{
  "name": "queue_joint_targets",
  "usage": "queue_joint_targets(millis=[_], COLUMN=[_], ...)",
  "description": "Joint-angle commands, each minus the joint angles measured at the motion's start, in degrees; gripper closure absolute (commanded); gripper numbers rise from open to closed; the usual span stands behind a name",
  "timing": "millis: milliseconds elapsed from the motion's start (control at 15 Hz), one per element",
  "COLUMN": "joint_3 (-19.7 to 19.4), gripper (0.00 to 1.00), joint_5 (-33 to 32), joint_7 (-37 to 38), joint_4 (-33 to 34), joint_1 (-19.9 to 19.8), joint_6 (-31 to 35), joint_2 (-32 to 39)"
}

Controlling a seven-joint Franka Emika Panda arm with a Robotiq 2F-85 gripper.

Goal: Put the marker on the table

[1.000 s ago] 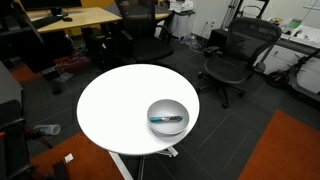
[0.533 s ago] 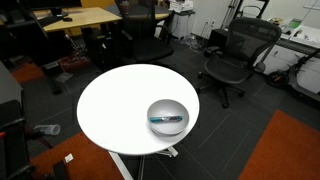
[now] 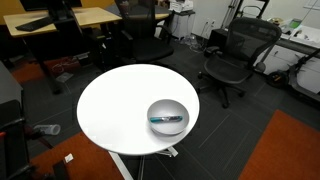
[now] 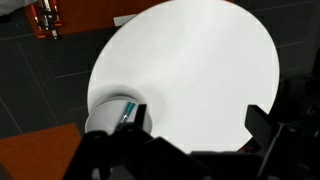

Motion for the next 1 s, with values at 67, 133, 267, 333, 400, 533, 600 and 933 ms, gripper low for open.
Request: queue_joint_targets(millis=[67,133,267,333,400,533,600,933], joint_3=[2.2,2.6,3.0,3.2,3.3,3.6,3.8,4.5], gripper=[0.00,0.00,0.00,0.00,0.00,0.00,0.00,0.00], joint_5=[1.4,1.1,0.6,0.6,0.8,0.9,0.9,1.4], joint_7=[6.9,8.6,11.3,12.5,13.4,14.7,15.3,15.5], joint_4=[5.3,6.1,8.0,8.9,9.9,11.8,12.9,19.1], joint_1=[-2.1,-2.3,-2.8,-3.0,-3.2,-3.6,-3.7,-4.6], joint_6=[4.9,6.2,8.1,9.1,9.5,10.6,11.2,13.7], joint_2=[9.2,11.1,14.5,16.4,18.1,21.4,23.2,32.1])
